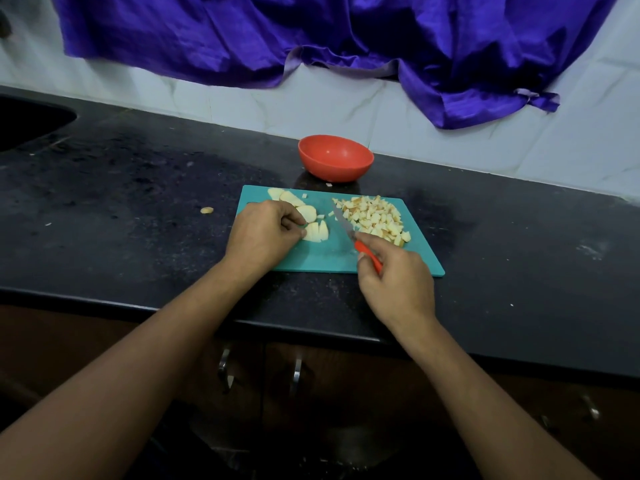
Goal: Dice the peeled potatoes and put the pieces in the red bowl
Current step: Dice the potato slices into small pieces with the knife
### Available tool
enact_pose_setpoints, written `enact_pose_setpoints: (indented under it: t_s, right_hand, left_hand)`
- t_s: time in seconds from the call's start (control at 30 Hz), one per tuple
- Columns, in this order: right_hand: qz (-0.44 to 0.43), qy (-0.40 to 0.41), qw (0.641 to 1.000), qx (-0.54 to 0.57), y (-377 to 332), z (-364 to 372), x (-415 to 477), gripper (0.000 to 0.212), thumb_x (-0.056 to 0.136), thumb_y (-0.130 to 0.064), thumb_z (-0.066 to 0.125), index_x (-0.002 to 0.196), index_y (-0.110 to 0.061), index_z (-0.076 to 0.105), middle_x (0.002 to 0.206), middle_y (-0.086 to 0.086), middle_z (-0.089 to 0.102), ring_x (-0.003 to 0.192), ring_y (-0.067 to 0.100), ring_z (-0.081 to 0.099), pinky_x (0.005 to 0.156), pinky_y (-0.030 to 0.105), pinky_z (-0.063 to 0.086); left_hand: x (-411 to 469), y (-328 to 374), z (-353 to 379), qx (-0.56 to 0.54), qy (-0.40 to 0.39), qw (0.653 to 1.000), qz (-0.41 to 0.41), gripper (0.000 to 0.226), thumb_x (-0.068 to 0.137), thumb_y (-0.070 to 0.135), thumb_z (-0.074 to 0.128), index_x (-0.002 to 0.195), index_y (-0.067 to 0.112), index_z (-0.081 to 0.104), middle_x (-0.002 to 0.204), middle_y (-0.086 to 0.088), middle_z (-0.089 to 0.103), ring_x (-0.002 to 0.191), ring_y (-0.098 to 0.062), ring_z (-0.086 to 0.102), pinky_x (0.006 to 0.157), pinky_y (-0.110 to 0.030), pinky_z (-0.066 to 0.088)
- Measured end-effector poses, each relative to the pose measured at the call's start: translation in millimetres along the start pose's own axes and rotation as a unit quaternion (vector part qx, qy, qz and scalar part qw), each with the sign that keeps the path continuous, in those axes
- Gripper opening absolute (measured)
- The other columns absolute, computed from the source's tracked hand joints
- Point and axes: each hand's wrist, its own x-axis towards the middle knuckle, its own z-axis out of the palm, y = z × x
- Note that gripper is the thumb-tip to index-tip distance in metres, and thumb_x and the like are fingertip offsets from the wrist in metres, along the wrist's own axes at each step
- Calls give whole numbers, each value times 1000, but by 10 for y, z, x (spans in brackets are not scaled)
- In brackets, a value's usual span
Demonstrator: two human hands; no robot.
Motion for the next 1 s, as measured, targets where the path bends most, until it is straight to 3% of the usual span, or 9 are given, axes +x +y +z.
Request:
enact_pose_setpoints:
  t_s: [0.1,0.2,0.33,0.4,0.53,0.63,0.73,0.83,1.0]
  right_hand:
    - [-24,-32,998,-46,7,-4,-11,41,100,-37,53,141,-40,59,85,-14,68,64,7,52,59,27,45]
    - [-48,-45,995,-71,16,-14,-37,41,100,-38,52,140,-41,59,92,-11,70,73,6,52,67,31,49]
    - [-72,-55,994,-58,86,-59,-64,40,99,-36,54,139,-41,61,81,-13,69,60,5,52,59,25,43]
    - [-60,-53,996,-48,146,-106,-53,40,100,-35,55,138,-41,61,77,-13,67,57,5,52,54,21,38]
    - [-4,-21,1000,-16,242,-149,20,39,99,-34,56,137,-41,62,77,-12,69,53,8,54,53,27,46]
    - [5,-20,1000,1,251,-147,26,39,98,-35,57,136,-41,63,89,-10,74,55,8,57,57,31,53]
    - [0,-18,1000,1,251,-145,17,39,99,-35,56,136,-42,62,86,-11,73,54,7,55,57,30,51]
    - [-5,-24,1000,-9,252,-145,20,39,99,-35,55,137,-43,61,76,-12,68,53,7,54,55,27,48]
    - [-10,-25,1000,-11,257,-150,12,41,99,-36,54,139,-42,60,85,-12,70,57,7,55,59,31,52]
  left_hand:
    - [25,22,22,28,-1,1000,-8,8,84,28,82,81,27,74,70,15,66,72,-3,63,73,-24,52]
    - [48,51,44,67,-4,998,-3,5,88,31,78,86,27,76,75,14,67,80,-10,66,75,-30,52]
    - [64,94,56,92,-13,996,-1,14,95,32,71,103,25,79,97,5,76,91,-16,67,79,-34,53]
    - [69,108,71,102,-15,995,-1,18,97,36,67,104,25,79,97,4,76,89,-18,66,75,-35,52]
    - [40,218,154,124,2,992,13,45,90,65,61,83,23,77,79,5,70,76,-18,64,64,-34,52]
    - [13,304,226,180,15,983,19,58,79,78,64,81,21,72,86,2,65,80,-19,61,61,-33,46]
    - [10,309,250,194,16,981,25,45,82,67,71,91,23,74,97,0,66,91,-22,62,69,-37,52]
    - [-1,299,238,194,15,980,44,35,90,55,69,81,21,71,87,1,63,83,-21,61,63,-34,45]
    - [10,218,177,164,-2,983,84,28,92,49,69,97,23,79,97,1,70,87,-20,62,69,-35,48]
